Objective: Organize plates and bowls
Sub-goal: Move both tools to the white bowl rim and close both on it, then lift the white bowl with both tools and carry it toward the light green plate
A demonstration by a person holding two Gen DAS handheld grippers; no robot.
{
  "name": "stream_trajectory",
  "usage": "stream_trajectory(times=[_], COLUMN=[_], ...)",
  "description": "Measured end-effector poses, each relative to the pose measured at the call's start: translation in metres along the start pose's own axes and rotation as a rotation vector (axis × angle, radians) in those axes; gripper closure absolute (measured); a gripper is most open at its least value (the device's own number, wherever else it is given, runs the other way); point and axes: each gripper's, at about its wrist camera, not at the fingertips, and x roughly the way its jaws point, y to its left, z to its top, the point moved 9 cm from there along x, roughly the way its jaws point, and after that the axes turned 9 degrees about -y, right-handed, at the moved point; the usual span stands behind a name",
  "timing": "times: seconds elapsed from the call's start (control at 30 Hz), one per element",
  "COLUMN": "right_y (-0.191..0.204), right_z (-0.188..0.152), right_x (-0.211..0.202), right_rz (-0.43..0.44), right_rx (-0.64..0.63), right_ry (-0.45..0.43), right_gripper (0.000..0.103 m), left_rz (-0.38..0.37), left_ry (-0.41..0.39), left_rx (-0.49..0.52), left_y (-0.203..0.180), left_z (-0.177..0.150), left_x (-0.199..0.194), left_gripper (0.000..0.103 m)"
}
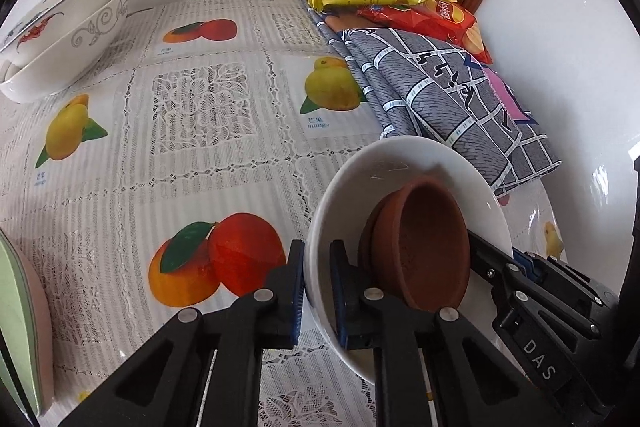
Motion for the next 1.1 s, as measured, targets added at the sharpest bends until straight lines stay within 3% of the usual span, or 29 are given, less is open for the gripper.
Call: stream_trajectory(times=[0.57, 1.1], right_y=[0.003, 0.039], right_z=[-0.015, 0.009], right_x=[-0.023, -0.064], right_rz=[0.033, 0.079], right_rx=[0.074, 0.053], right_ry=[0.004, -0.073], right_gripper=[0.092, 0.093], left_rz=[-0.019, -0.007], left_ry=[-0.028, -0.108], left_rx=[-0.061, -0.065], left_y=[0.009, 0.024], left_z=[-0.012, 0.008], left_x=[-0.018, -0.072], left_gripper=[0.093, 0.093])
